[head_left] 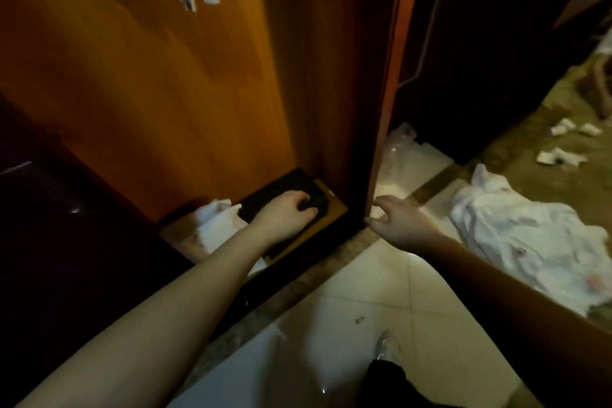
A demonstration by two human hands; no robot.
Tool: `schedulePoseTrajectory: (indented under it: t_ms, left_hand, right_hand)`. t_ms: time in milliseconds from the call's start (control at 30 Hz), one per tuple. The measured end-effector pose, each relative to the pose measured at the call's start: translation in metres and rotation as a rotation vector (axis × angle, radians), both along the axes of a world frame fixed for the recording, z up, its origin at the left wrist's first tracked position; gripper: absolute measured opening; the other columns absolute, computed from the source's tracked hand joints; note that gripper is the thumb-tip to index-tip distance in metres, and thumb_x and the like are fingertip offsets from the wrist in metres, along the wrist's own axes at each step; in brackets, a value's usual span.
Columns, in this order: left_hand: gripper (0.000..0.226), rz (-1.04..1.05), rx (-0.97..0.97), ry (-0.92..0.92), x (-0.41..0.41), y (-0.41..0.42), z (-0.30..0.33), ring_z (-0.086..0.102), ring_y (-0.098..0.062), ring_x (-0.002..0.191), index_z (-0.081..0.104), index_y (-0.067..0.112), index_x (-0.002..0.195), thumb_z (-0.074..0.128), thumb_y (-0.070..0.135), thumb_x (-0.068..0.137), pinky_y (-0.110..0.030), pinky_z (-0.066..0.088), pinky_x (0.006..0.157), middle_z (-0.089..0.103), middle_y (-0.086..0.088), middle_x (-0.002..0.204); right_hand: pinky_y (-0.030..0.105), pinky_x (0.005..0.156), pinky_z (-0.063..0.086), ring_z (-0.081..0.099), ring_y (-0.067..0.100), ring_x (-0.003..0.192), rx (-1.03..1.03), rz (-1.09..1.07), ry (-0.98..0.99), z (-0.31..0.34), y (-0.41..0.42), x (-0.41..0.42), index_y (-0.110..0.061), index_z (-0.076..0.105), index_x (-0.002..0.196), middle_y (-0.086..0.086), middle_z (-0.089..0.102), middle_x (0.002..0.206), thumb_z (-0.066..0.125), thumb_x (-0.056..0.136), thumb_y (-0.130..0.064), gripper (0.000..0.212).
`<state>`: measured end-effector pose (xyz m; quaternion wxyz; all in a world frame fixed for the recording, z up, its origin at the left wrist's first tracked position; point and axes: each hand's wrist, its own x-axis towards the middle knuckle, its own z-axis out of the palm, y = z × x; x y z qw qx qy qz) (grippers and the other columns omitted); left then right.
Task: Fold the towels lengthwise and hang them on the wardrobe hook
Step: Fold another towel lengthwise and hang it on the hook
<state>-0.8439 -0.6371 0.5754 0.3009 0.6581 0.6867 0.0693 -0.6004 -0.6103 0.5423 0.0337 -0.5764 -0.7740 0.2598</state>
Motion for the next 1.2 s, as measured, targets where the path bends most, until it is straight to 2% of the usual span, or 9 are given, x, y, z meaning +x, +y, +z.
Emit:
schedulePoseTrajectory:
  t_ms: [67, 167, 333, 500, 633, 733, 867, 1100, 1200]
  left_hand:
    - [0.050, -0.078, -0.053, -0.024, 0.030, 0.000, -0.023, 0.053, -0.020, 0.122, 0.048, 0.017, 0.143, 0.053, 0.041, 0.100, -0.024, 0.040, 0.085, 0.049, -0.004, 0.143]
    - [0.050, -0.138, -0.103, -0.033, 0.078, 0.005, -0.052, 0.049, -0.020, 0.128, 0.047, 0.018, 0.144, 0.052, 0.041, 0.100, -0.030, 0.043, 0.100, 0.046, -0.004, 0.147]
    - [0.053, -0.188, -0.190, -0.035, 0.169, 0.031, -0.090, 0.047, -0.020, 0.132, 0.044, 0.020, 0.147, 0.050, 0.043, 0.100, -0.033, 0.042, 0.102, 0.043, -0.001, 0.150]
    - [0.050, -0.220, -0.261, 0.015, 0.273, 0.080, -0.119, 0.048, -0.021, 0.131, 0.049, 0.025, 0.141, 0.053, 0.047, 0.096, -0.034, 0.043, 0.103, 0.047, -0.001, 0.148]
    - [0.045, -0.275, -0.291, 0.016, 0.365, 0.114, -0.131, 0.049, -0.020, 0.129, 0.051, 0.018, 0.141, 0.052, 0.036, 0.100, -0.024, 0.038, 0.094, 0.050, -0.003, 0.145]
    - [0.043, -0.283, -0.304, 0.016, 0.413, 0.136, -0.138, 0.048, -0.020, 0.131, 0.053, 0.017, 0.139, 0.054, 0.034, 0.099, -0.024, 0.037, 0.097, 0.050, -0.003, 0.146]
    - [0.039, -0.363, -0.328, 0.071, 0.472, 0.177, -0.149, 0.050, -0.020, 0.128, 0.057, 0.017, 0.134, 0.053, 0.033, 0.099, -0.021, 0.033, 0.087, 0.054, -0.002, 0.143]
    - [0.038, -0.409, -0.408, 0.069, 0.562, 0.277, -0.185, 0.053, -0.025, 0.125, 0.058, 0.013, 0.131, 0.055, 0.030, 0.097, -0.035, 0.043, 0.104, 0.056, -0.006, 0.139]
    - [0.036, -0.455, -0.387, 0.077, 0.601, 0.329, -0.205, 0.055, -0.025, 0.120, 0.060, 0.014, 0.128, 0.056, 0.030, 0.096, -0.032, 0.044, 0.099, 0.059, -0.006, 0.135]
  right_hand:
    - [0.032, 0.108, 0.035, 0.045, 0.024, 0.135, -0.063, -0.060, -0.007, -0.029, -0.018, 0.029, -0.015, 0.048, 0.144, 0.005, 0.048, 0.148, 0.054, 0.098, -0.042, 0.053]
    - [0.034, 0.113, 0.032, 0.040, 0.022, 0.140, -0.136, -0.149, -0.043, -0.065, -0.033, 0.071, -0.017, 0.045, 0.146, 0.002, 0.042, 0.154, 0.053, 0.099, -0.044, 0.055]
    - [0.035, 0.111, 0.035, 0.043, 0.022, 0.138, -0.289, -0.328, -0.012, -0.114, -0.035, 0.160, -0.016, 0.045, 0.147, 0.002, 0.041, 0.155, 0.053, 0.099, -0.043, 0.056]
    - [0.033, 0.109, 0.037, 0.044, 0.025, 0.137, -0.410, -0.429, -0.007, -0.148, -0.020, 0.265, -0.014, 0.047, 0.146, 0.003, 0.043, 0.153, 0.054, 0.098, -0.042, 0.056]
    - [0.035, 0.110, 0.038, 0.045, 0.025, 0.136, -0.464, -0.483, -0.020, -0.160, 0.001, 0.347, -0.014, 0.048, 0.145, 0.005, 0.044, 0.153, 0.054, 0.097, -0.043, 0.056]
    - [0.035, 0.110, 0.038, 0.045, 0.025, 0.136, -0.493, -0.517, -0.033, -0.166, 0.018, 0.396, -0.015, 0.047, 0.145, 0.005, 0.043, 0.153, 0.053, 0.097, -0.043, 0.056]
    - [0.035, 0.109, 0.038, 0.044, 0.024, 0.137, -0.495, -0.602, -0.027, -0.172, 0.044, 0.454, -0.016, 0.047, 0.145, 0.004, 0.043, 0.153, 0.053, 0.098, -0.043, 0.054]
    - [0.036, 0.101, 0.041, 0.048, 0.030, 0.132, -0.516, -0.757, 0.051, -0.202, 0.117, 0.534, -0.014, 0.050, 0.142, 0.011, 0.049, 0.148, 0.052, 0.098, -0.035, 0.049]
    - [0.037, 0.094, 0.045, 0.054, 0.035, 0.123, -0.522, -0.817, 0.113, -0.219, 0.158, 0.566, -0.013, 0.058, 0.130, 0.016, 0.057, 0.137, 0.052, 0.096, -0.030, 0.039]
